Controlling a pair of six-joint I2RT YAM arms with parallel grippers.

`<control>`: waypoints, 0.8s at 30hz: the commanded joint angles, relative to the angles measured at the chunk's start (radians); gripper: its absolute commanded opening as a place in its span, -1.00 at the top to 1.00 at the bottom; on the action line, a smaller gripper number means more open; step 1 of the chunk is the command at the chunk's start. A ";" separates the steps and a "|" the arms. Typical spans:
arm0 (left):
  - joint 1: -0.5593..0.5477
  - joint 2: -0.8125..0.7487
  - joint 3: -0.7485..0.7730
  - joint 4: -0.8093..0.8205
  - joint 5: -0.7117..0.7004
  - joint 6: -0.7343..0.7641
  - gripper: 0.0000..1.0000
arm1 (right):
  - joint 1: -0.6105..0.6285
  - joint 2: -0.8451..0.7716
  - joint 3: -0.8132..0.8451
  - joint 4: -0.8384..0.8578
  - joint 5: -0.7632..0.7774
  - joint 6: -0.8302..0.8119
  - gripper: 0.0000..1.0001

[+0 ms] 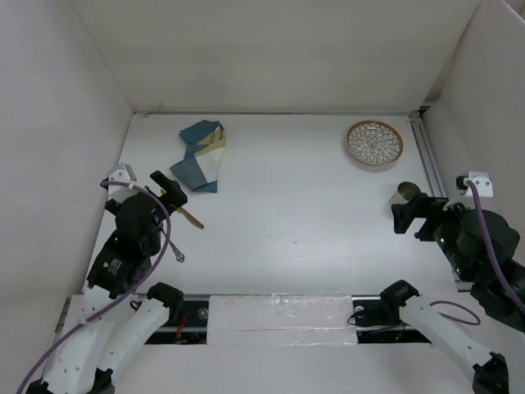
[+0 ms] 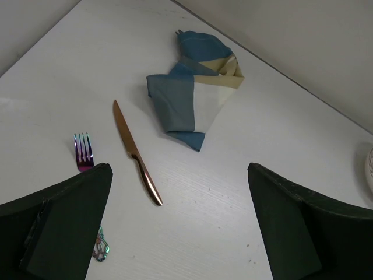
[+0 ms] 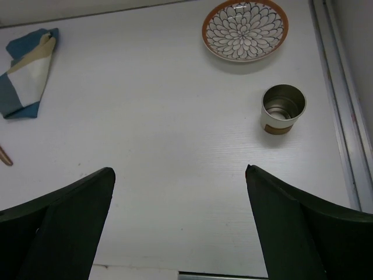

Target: Set the dinner table for one person

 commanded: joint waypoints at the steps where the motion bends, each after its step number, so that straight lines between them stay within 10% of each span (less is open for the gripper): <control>1: 0.004 -0.004 0.015 0.017 -0.016 -0.007 -1.00 | 0.005 0.019 -0.010 0.084 -0.033 -0.026 -1.00; 17: 0.025 0.226 -0.025 0.266 0.266 -0.153 -1.00 | 0.005 0.082 -0.114 0.348 -0.327 -0.071 -1.00; 24: 0.383 0.686 0.071 0.448 0.578 -0.214 -1.00 | 0.014 0.124 -0.190 0.465 -0.504 -0.051 -1.00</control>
